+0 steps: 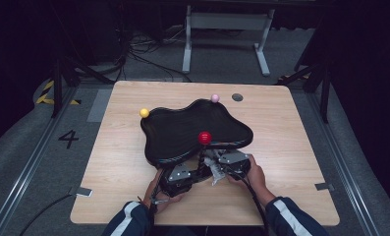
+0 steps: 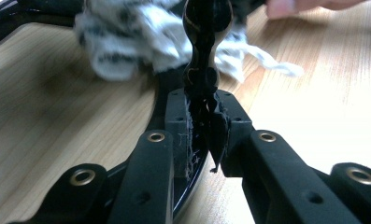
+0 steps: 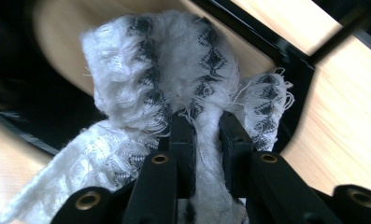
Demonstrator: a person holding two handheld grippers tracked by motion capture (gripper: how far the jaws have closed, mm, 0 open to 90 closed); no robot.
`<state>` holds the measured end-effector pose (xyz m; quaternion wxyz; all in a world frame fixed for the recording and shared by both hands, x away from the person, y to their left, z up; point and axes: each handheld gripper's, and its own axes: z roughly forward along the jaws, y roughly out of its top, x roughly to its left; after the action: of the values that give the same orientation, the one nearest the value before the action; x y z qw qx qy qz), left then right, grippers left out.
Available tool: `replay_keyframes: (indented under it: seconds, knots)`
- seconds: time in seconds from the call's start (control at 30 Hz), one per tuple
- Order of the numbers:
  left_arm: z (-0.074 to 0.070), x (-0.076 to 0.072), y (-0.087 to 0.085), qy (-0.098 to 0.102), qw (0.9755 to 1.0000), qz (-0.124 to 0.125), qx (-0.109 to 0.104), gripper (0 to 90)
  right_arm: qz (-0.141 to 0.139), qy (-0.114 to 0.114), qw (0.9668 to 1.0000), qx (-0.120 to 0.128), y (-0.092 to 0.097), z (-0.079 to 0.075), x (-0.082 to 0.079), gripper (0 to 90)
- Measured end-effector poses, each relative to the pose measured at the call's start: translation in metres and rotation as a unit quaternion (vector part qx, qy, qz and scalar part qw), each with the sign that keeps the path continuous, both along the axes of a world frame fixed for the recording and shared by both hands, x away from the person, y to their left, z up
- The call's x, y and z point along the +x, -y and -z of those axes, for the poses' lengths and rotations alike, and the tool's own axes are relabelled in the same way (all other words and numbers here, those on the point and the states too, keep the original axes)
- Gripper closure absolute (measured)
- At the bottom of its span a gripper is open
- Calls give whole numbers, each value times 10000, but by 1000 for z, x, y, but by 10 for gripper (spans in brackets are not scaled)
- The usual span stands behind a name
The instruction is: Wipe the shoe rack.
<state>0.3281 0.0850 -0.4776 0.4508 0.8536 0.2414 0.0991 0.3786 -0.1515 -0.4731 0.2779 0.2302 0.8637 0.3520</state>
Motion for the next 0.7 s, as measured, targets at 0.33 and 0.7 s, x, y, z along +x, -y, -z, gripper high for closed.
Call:
replay_keyframes:
  seconds: [0.33, 0.7]
  knots:
    - [0, 0, 1, -22, 10000, -27, -46, 782, -318, -83, 9994, 123, -11, -1, -13, 783]
    - [-1, -2, 4, -76, 10000, 16, -1, 782, -704, -70, 9974, 166, -28, -4, -29, 783]
